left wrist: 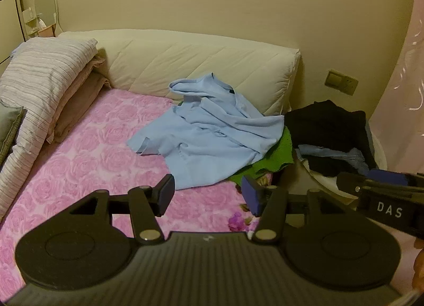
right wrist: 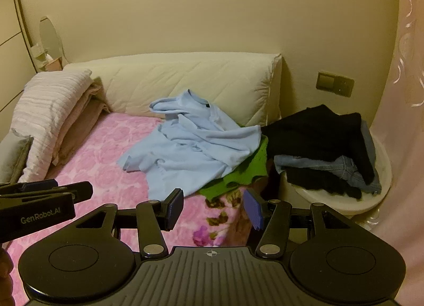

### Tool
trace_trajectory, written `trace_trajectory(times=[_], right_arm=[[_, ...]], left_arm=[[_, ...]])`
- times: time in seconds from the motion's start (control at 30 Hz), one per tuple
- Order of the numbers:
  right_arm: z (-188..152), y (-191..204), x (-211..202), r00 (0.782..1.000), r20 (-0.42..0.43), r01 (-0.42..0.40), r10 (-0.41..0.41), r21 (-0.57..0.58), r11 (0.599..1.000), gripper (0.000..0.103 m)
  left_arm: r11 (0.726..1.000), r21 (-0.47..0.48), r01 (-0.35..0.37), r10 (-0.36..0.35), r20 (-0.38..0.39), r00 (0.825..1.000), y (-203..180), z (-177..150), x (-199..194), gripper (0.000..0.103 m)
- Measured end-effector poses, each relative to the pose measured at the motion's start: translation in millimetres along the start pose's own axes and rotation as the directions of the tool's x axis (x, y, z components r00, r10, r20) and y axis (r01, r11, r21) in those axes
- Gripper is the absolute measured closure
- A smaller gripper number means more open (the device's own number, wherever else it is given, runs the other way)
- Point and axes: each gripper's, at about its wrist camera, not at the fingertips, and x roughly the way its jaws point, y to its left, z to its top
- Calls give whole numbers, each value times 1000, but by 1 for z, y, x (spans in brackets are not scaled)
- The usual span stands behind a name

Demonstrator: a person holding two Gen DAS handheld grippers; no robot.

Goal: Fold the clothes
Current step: 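Move both grippers toward the crumpled light blue sweatshirt by the pillow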

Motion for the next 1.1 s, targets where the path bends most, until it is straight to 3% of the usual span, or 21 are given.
trace_trajectory(times=[0.67,1.1], right_arm=[[33,27,44,1000,7,25,-25,-51,998,49],[42,33,67,999,-15,51,-52,-39,998,49]], left_arm=[[1000,-29,11,-12,-34,999,44,18,46,46],[999,-33,25,-27,-57,998,53,29,68,45]])
